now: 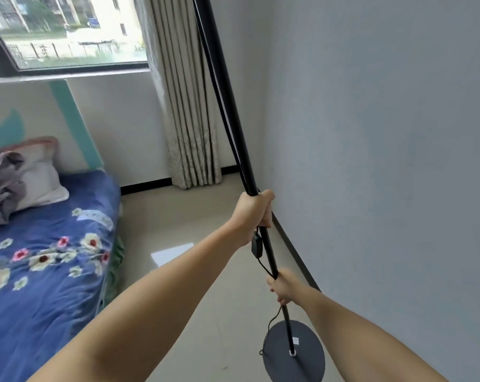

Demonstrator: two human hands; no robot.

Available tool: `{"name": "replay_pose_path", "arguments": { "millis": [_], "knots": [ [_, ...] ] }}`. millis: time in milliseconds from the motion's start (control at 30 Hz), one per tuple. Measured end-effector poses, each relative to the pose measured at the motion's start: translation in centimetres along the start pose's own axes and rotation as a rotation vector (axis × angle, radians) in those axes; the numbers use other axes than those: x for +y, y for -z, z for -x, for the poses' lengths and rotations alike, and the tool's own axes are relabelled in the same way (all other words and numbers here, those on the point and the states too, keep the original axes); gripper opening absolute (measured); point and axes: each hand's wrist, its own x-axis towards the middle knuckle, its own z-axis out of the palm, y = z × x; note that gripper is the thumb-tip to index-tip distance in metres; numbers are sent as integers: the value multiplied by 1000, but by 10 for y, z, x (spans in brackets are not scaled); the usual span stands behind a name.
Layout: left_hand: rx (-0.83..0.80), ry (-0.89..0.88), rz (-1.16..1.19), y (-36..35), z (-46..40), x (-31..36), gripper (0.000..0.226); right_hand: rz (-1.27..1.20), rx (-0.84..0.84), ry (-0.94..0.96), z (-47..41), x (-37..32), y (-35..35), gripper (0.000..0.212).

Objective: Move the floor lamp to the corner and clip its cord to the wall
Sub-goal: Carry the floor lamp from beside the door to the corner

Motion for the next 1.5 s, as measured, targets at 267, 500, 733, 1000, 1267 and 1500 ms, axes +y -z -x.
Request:
{"name": "replay_pose_path", "arguments": {
  "millis": [267, 500, 733, 1000, 1267, 1500],
  "knots": [
    [-37, -13, -31, 81, -176, 73, 43, 7, 50, 57, -142, -147, 29, 24],
    [-42, -34, -146, 155, -361, 103, 51, -30, -3, 69, -307, -258, 50, 20],
    [-19, -37, -174, 233, -533, 156, 50, -56, -38, 59, -461, -385, 71, 16],
    [-75, -53, -210, 317, -737, 198, 49, -42, 34, 43, -646, -513, 91, 20],
    [-290, -42, -271, 331, -921, 243, 46, -191, 188, -76, -799, -598, 144, 28],
    [-474, 6, -393, 295, -1045, 217, 54, -318, 301, -175, -917, -582, 189, 34]
  ]
}}
